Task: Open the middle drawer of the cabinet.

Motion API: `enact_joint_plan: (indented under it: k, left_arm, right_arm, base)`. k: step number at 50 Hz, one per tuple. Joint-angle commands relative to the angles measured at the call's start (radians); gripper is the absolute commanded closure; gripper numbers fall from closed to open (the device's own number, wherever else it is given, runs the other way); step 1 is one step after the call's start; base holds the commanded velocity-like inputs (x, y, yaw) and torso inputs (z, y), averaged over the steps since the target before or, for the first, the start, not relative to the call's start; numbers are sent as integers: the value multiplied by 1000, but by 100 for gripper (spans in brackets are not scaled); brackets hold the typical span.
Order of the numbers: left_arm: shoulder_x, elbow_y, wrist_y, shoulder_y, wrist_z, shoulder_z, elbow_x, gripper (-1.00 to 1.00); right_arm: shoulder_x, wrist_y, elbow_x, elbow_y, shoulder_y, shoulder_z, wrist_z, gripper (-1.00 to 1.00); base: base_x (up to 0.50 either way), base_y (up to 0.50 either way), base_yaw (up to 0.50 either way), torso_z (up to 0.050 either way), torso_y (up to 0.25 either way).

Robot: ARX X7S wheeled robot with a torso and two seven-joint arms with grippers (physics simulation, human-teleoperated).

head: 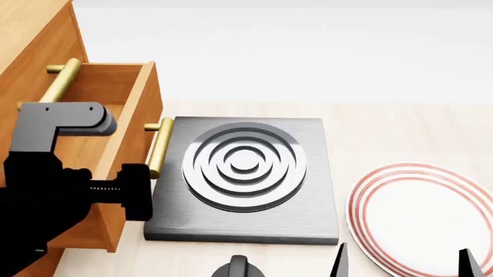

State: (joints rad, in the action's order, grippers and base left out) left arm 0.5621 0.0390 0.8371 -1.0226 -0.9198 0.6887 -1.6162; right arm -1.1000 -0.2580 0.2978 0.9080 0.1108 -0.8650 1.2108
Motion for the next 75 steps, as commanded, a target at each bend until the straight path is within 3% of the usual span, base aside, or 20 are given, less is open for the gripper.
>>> enact_joint_plan:
  k: [1, 56, 75]
  left_arm:
    - [2, -13, 10, 1, 13, 12, 3, -100]
    - [-101, -75, -41, 10, 123, 39, 34, -100]
    - [-195, -117, -49, -13, 163, 80, 65, -100]
  right_arm:
    - [2, 4, 0, 2, -1, 2, -1, -100]
    - [-3, -8, -2, 0, -18, 16, -1, -100]
    - [-6, -10, 0, 2, -21, 23, -1, -100]
  base:
    - [0, 0, 0, 0, 0]
    - [0, 0, 0, 0, 0]
    - [0, 0, 0, 0, 0]
